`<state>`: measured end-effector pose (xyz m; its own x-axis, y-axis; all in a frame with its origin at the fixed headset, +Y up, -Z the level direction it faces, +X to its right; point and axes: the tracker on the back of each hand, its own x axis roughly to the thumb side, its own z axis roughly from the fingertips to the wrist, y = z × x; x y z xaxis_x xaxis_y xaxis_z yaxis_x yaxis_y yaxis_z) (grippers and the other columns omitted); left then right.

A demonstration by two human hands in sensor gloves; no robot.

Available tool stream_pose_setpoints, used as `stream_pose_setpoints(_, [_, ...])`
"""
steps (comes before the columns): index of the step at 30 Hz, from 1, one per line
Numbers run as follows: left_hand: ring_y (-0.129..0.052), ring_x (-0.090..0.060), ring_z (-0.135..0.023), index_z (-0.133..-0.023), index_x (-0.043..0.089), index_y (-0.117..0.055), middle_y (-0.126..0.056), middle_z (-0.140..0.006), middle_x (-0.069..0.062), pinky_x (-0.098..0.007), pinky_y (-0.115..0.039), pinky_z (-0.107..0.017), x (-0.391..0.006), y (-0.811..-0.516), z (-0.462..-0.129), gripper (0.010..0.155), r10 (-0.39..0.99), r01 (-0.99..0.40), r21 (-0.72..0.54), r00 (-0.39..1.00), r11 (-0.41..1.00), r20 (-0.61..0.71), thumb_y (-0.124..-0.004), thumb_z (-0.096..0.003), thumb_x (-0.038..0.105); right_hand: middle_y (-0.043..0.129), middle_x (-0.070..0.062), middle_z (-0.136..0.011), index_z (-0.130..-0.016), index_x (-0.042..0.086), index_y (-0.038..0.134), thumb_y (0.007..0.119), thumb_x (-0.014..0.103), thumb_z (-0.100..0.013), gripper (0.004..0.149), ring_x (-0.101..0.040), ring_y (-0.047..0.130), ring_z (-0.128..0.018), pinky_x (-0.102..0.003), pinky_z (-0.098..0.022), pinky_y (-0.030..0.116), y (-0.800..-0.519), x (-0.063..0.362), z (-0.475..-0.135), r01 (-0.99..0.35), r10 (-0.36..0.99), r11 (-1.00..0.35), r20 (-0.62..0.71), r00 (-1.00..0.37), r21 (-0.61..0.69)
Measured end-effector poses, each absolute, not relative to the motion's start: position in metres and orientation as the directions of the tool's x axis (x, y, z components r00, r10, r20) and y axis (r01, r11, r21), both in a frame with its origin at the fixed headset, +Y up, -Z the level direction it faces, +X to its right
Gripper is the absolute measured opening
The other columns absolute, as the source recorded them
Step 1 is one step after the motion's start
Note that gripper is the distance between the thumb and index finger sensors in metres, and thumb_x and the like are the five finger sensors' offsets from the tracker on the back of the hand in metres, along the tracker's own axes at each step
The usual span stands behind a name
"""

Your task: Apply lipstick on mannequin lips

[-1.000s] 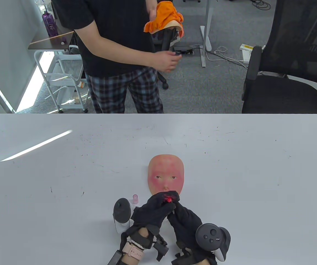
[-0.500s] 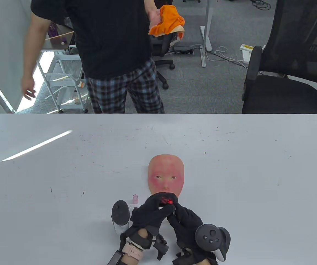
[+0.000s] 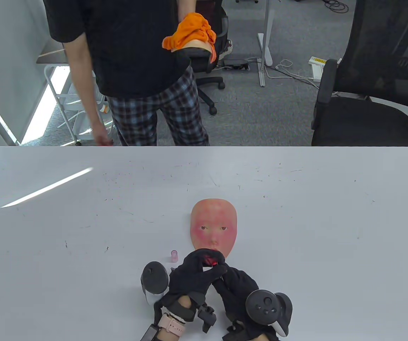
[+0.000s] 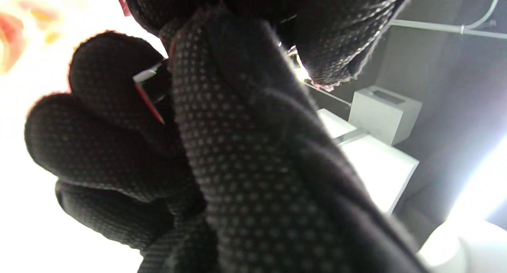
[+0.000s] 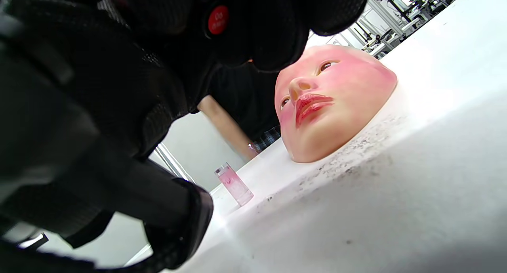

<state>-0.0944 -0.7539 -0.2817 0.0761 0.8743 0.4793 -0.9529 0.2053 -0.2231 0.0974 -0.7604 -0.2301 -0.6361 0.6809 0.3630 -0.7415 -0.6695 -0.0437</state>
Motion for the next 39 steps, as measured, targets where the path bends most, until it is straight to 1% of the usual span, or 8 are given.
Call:
stream_pose_setpoints(4, [-0.079,-0.035,-0.083,-0.089,0.024,-0.078,-0.085,-0.087,-0.007,-0.05,-0.069,-0.06,-0.1,-0.742,-0.28,0.045,0.82,-0.937,-0.186,0.149,0.296,0.553,-0.082,-0.0522,0.049,0.093,-0.01,-0.076,-0.091,0.015,0.076,0.079,0.037,-0.042,0.054,-0.03,0.093,-0.061,-0.052,-0.053,0.072,-0.762,0.098,-0.232,-0.756,0.699,-0.654,0.356,-0.621,-0.034])
stream_pose_setpoints(6, [-0.076,-0.038,-0.087,-0.101,0.023,-0.073,-0.081,-0.094,-0.01,-0.051,-0.067,-0.063,-0.111,-0.728,-0.278,0.054,0.738,-0.93,-0.081,0.229,0.359,0.634,-0.08,-0.0527,0.048,0.093,-0.01,-0.075,-0.091,0.014,0.076,0.079,0.038,-0.042,0.054,-0.03,0.093,-0.061,-0.052,-0.053,0.072,-0.764,0.101,-0.233,-0.734,0.686,-0.678,0.325,-0.651,-0.042])
stream_pose_setpoints(8, [-0.072,-0.04,-0.09,-0.103,0.021,-0.072,-0.079,-0.097,-0.011,-0.052,-0.064,-0.065,-0.127,-0.717,-0.277,0.056,0.66,-0.901,0.022,0.333,0.432,0.673,-0.08,-0.0523,0.044,0.094,-0.011,-0.074,-0.09,0.013,0.077,0.08,0.037,-0.042,0.054,-0.03,0.094,-0.06,-0.052,-0.053,0.072,-0.765,0.103,-0.234,-0.733,0.689,-0.678,0.306,-0.657,-0.046])
stream_pose_setpoints(13, [-0.063,-0.044,-0.095,-0.109,0.019,-0.065,-0.07,-0.105,-0.016,-0.055,-0.058,-0.068,-0.164,-0.72,-0.28,0.063,0.464,-0.644,0.22,0.709,0.733,0.532,-0.081,-0.0518,0.04,0.094,-0.01,-0.074,-0.09,0.013,0.077,0.08,0.038,-0.042,0.054,-0.03,0.094,-0.06,-0.052,-0.053,0.073,-0.765,0.102,-0.234,-0.723,0.678,-0.689,0.304,-0.669,-0.054])
stream_pose_setpoints(19, [-0.063,-0.046,-0.095,-0.115,0.017,-0.057,-0.06,-0.115,-0.023,-0.053,-0.061,-0.066,-0.163,-0.75,-0.296,0.073,0.328,-0.361,0.05,0.89,0.931,0.317,-0.083,-0.0494,0.037,0.094,-0.011,-0.073,-0.09,0.013,0.077,0.08,0.038,-0.042,0.054,-0.03,0.094,-0.06,-0.052,-0.053,0.073,-0.765,0.101,-0.234,-0.716,0.671,-0.696,0.31,-0.673,-0.049])
stream_pose_setpoints(26, [-0.078,-0.041,-0.086,-0.105,0.025,-0.077,-0.079,-0.106,-0.016,-0.049,-0.071,-0.059,-0.147,-0.758,-0.305,0.057,0.197,-0.2,-0.022,0.936,0.98,0.293,-0.081,-0.0491,0.032,0.095,-0.011,-0.073,-0.09,0.013,0.077,0.08,0.038,-0.042,0.054,-0.031,0.094,-0.06,-0.053,-0.053,0.073,-0.765,0.103,-0.235,-0.729,0.689,-0.683,0.295,-0.663,-0.043])
stream_pose_setpoints(34, [-0.091,-0.037,-0.07,-0.094,0.021,-0.088,-0.093,-0.089,-0.016,-0.045,-0.078,-0.047,-0.144,-0.754,-0.3,0.048,0.197,-0.212,0.013,0.929,0.977,0.313,-0.081,-0.0482,0.032,0.095,-0.011,-0.073,-0.09,0.013,0.078,0.08,0.038,-0.042,0.054,-0.031,0.094,-0.059,-0.053,-0.052,0.073,-0.765,0.101,-0.234,-0.714,0.672,-0.7,0.308,-0.674,-0.035])
stream_pose_setpoints(39, [-0.093,-0.035,-0.065,-0.094,0.021,-0.088,-0.095,-0.085,-0.015,-0.043,-0.079,-0.044,-0.159,-0.747,-0.295,0.048,0.584,-0.622,0.011,0.741,0.783,0.33,-0.079,-0.0491,0.036,0.095,-0.011,-0.073,-0.089,0.014,0.08,0.082,0.038,-0.041,0.054,-0.031,0.094,-0.06,-0.053,-0.053,0.072,-0.765,0.101,-0.234,-0.696,0.658,-0.717,0.298,-0.691,-0.031])
